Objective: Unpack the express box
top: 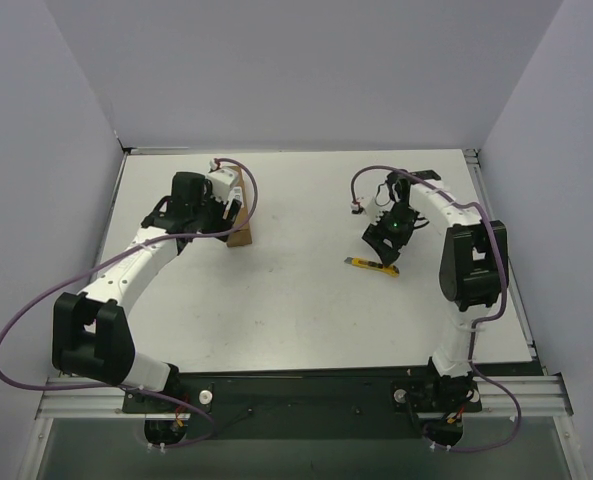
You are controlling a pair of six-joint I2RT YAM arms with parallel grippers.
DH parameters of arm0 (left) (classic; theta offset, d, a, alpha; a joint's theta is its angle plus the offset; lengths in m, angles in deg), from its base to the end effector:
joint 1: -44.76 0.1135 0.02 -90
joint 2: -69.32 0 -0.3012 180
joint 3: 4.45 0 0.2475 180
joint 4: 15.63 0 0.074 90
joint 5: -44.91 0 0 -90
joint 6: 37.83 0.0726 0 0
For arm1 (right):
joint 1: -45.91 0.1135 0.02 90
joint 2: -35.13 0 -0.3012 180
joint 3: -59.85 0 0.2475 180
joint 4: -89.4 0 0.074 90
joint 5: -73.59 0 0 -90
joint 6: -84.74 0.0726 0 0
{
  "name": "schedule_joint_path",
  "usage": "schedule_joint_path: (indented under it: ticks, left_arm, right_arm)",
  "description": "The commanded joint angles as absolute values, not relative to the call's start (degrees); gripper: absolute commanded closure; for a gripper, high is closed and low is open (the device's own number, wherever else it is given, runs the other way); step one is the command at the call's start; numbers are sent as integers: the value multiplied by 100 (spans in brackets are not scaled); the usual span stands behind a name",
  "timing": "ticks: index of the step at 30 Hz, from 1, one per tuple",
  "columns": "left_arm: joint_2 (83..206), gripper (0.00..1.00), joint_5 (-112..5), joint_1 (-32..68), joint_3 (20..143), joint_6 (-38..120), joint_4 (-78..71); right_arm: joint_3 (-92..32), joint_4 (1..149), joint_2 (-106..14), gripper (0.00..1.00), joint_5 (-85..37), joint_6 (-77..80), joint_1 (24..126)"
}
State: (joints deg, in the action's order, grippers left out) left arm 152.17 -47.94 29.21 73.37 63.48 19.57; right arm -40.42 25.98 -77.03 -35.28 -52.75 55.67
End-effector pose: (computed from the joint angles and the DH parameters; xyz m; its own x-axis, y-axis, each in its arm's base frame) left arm 0.3275 -0.0949 0.2960 -0.5505 0.3565 -0.7549 0.4204 0.8996 0.1182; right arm 0.4020 0.0930 0.2034 -0.4663 -0.7880 -0.4020 -0.8658 0.4999 0.0245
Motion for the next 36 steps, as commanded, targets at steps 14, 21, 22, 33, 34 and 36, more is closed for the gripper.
schedule_joint_path:
  ticks: [14,21,22,33,34,36]
  left_arm:
    - [15229,20,-4957,2903,7735,6527,1861]
    - [15237,20,-5080,2894,7787,6527,1809]
    - [15246,20,-5080,2903,7787,6527,1774]
    - [15641,20,-6889,2658,8542,6474,1896]
    - [15720,20,-7030,2605,8639,6422,1870]
    - [16018,20,-7520,2526,8990,6229,1861]
  right_arm:
    - [-3443,3238,-7851,42,-3347,-6776,6103]
    - [-3241,3555,-7974,53,-2837,-6617,6234]
    - [-3214,3538,-7992,58,-2810,-6617,6261]
    - [-3740,3599,-7149,100,-3486,-6170,6760]
    - [-3985,3590,-7035,100,-3608,-6056,6840]
    - [-4215,3599,-6964,100,-3688,-5915,7059]
